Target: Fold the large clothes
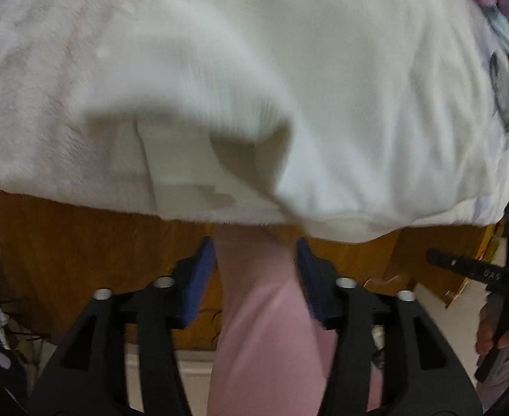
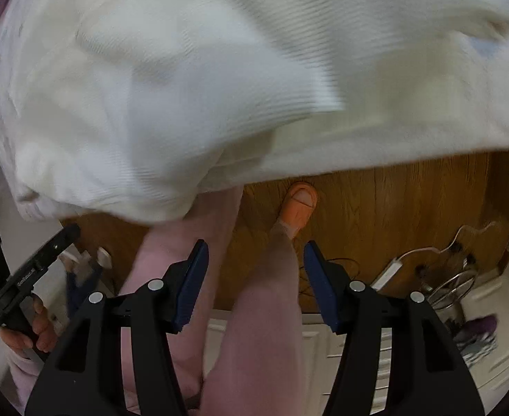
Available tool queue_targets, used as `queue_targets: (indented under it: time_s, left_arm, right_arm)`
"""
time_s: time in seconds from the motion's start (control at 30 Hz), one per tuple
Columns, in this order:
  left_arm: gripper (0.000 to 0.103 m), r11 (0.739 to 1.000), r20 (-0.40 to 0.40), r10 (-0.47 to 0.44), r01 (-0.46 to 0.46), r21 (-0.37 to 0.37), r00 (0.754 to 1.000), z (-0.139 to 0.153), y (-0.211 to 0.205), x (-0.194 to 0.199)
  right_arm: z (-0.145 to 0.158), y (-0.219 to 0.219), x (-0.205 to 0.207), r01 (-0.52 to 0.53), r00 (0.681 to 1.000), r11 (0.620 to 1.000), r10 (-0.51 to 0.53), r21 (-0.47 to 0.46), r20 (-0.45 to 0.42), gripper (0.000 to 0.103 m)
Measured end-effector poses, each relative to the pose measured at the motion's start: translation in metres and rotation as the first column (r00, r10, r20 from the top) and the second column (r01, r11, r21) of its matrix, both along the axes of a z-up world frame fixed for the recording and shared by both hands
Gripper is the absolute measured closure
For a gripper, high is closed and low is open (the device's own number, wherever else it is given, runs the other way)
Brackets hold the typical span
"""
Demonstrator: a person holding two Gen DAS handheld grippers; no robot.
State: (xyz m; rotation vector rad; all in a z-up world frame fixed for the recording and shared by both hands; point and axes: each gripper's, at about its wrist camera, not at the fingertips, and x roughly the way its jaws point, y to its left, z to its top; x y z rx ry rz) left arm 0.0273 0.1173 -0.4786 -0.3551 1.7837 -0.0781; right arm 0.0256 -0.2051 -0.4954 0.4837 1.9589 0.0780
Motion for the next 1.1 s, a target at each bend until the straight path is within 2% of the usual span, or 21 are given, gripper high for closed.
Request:
queue_targets:
  time_s: [0.07, 0.13, 0.2, 0.27, 0.3, 0.37, 0.43, 0.5, 0.53, 0.57, 0.6, 0.67, 0.73, 0.8, 0.87, 0.93, 0.97, 1.0, 1.03, 1.1]
  left_arm:
    - [0.045, 1.0, 0.033, 0.026, -0.026, -0.001, 0.999, 0.009, 0.007, 0.007]
    - [0.045, 0.998, 0.068, 0.048, -0.051, 0.043, 0.996, 0.014, 0.016, 0.019]
    - [0.045, 0.991, 0.099, 0.075, -0.085, 0.1, 0.992, 0.014, 0.027, 0.03]
    - [0.045, 0.974, 0.116, 0.098, -0.119, 0.193, 0.988, 0.012, 0.039, 0.04]
    - [0.045, 0.957, 0.114, 0.107, -0.133, 0.259, 0.988, 0.009, 0.047, 0.046]
    - [0.045, 0.952, 0.101, 0.137, -0.159, 0.261, 0.985, 0.002, 0.055, 0.05]
    - [0.045, 0.954, 0.06, 0.161, -0.171, 0.248, 0.985, -0.01, 0.058, 0.052]
    - [0.047, 0.961, -0.031, 0.104, -0.092, 0.261, 0.994, -0.029, 0.052, 0.049]
    - [0.049, 0.956, -0.113, 0.074, -0.038, 0.291, 0.991, -0.043, 0.049, 0.042]
    - [0.053, 0.956, -0.154, 0.061, -0.014, 0.292, 0.986, -0.049, 0.046, 0.037]
    - [0.055, 0.963, -0.182, 0.048, 0.003, 0.271, 0.982, -0.052, 0.042, 0.03]
    - [0.055, 0.971, -0.173, 0.036, 0.007, 0.24, 0.984, -0.042, 0.037, 0.025]
    - [0.054, 0.982, -0.158, 0.039, -0.009, 0.189, 0.987, -0.029, 0.031, 0.025]
    - [0.046, 0.992, -0.168, 0.042, -0.021, 0.126, 0.985, -0.02, 0.025, 0.029]
    - [0.045, 0.996, -0.164, 0.036, -0.022, 0.089, 0.986, -0.013, 0.018, 0.037]
    - [0.033, 0.998, -0.156, 0.034, -0.027, 0.049, 0.987, -0.01, 0.01, 0.047]
    - [0.03, 0.998, -0.149, 0.046, -0.039, 0.049, 0.988, -0.011, 0.007, 0.052]
    - [0.03, 0.997, -0.149, 0.059, -0.051, 0.058, 0.987, -0.013, 0.006, 0.054]
    - [0.03, 0.994, -0.162, 0.084, -0.072, 0.076, 0.983, -0.018, 0.004, 0.056]
    - [0.023, 0.986, -0.193, 0.141, -0.121, 0.111, 0.971, -0.028, 0.004, 0.06]
  right_arm:
    - [0.02, -0.018, 0.013, 0.053, 0.995, 0.998, -0.05, -0.034, 0.086, 0.047]
    - [0.035, -0.033, 0.03, 0.102, 0.981, 0.991, -0.086, -0.085, 0.175, 0.047]
    - [0.048, -0.058, 0.047, 0.186, 0.95, 0.971, -0.139, -0.151, 0.278, 0.047]
    - [0.054, -0.078, 0.061, 0.256, 0.917, 0.951, -0.182, -0.174, 0.356, 0.054]
    - [0.05, -0.089, 0.069, 0.279, 0.902, 0.946, -0.199, -0.165, 0.383, 0.054]
    - [0.026, -0.097, 0.078, 0.291, 0.912, 0.938, -0.213, -0.186, 0.35, 0.059]
    - [-0.023, -0.097, 0.075, 0.279, 0.948, 0.942, -0.239, -0.186, 0.21, 0.06]
    - [-0.053, -0.088, 0.053, 0.252, 0.967, 0.952, -0.241, -0.172, 0.085, 0.06]
    - [-0.063, -0.085, 0.039, 0.273, 0.962, 0.949, -0.269, -0.161, 0.043, 0.061]
    - [-0.066, -0.085, 0.027, 0.314, 0.949, 0.938, -0.313, -0.15, 0.029, 0.061]
    - [-0.065, -0.087, 0.014, 0.366, 0.929, 0.918, -0.37, -0.153, 0.005, 0.061]
    - [-0.059, -0.086, -0.001, 0.399, 0.911, 0.903, -0.41, -0.162, -0.04, 0.063]
    - [-0.048, -0.08, -0.003, 0.399, 0.912, 0.908, -0.407, -0.126, -0.048, 0.063]
    - [-0.038, -0.072, 0.0, 0.377, 0.92, 0.92, -0.385, -0.104, -0.07, 0.063]
    - [-0.03, -0.062, 0.004, 0.379, 0.92, 0.924, -0.383, -0.057, -0.089, 0.059]
    - [-0.025, -0.047, 0.013, 0.388, 0.918, 0.921, -0.389, -0.022, -0.083, 0.054]
    - [-0.024, -0.047, 0.018, 0.388, 0.918, 0.922, -0.388, -0.015, -0.083, 0.047]
    - [-0.021, -0.042, 0.021, 0.38, 0.921, 0.925, -0.379, -0.008, -0.088, 0.045]
    - [-0.02, -0.039, 0.024, 0.374, 0.923, 0.927, -0.373, -0.004, -0.092, 0.044]
    - [-0.014, -0.027, 0.037, 0.373, 0.924, 0.928, -0.368, 0.029, -0.103, 0.044]
